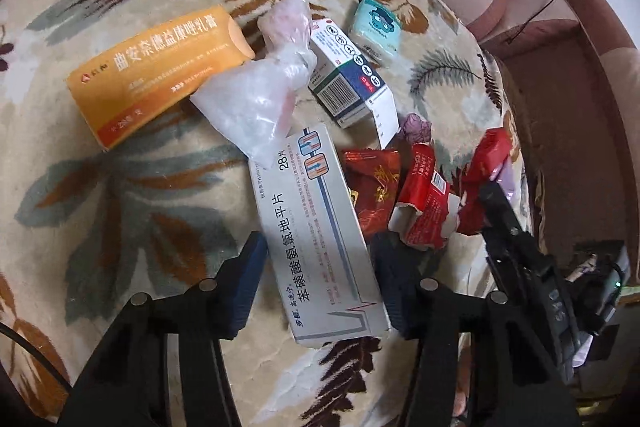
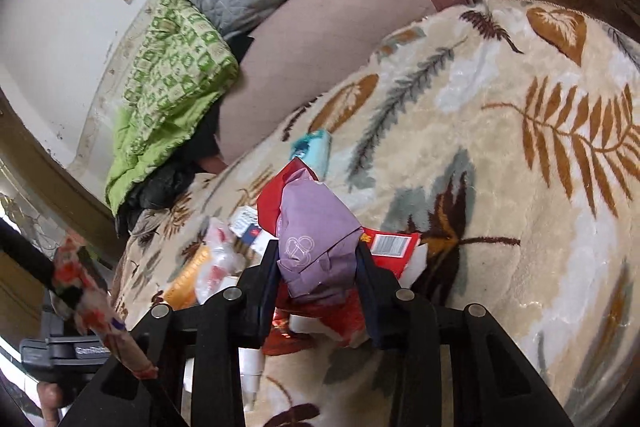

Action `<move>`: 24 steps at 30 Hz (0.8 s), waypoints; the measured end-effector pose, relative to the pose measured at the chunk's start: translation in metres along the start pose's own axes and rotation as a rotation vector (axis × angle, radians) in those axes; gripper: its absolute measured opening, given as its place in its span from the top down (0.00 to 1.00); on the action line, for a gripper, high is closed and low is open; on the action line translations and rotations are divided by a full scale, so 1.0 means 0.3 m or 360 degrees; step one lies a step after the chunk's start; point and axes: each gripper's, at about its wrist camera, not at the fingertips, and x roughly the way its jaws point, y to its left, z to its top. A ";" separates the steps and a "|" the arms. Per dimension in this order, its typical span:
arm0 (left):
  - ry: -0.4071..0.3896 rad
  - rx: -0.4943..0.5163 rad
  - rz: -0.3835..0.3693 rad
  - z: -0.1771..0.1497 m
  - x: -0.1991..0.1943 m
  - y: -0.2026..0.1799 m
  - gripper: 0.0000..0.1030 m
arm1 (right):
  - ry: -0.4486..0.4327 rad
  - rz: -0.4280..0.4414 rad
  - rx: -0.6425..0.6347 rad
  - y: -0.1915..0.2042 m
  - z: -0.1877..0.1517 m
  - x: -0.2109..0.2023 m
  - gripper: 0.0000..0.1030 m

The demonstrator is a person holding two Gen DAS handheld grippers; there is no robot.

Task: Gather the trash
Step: 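Grasp the white barcoded medicine box with the left tool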

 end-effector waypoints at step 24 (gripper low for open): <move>-0.0099 0.0093 0.0048 -0.061 -0.148 -0.020 0.88 | -0.0104 0.0026 -0.0088 0.063 -0.025 -0.050 0.62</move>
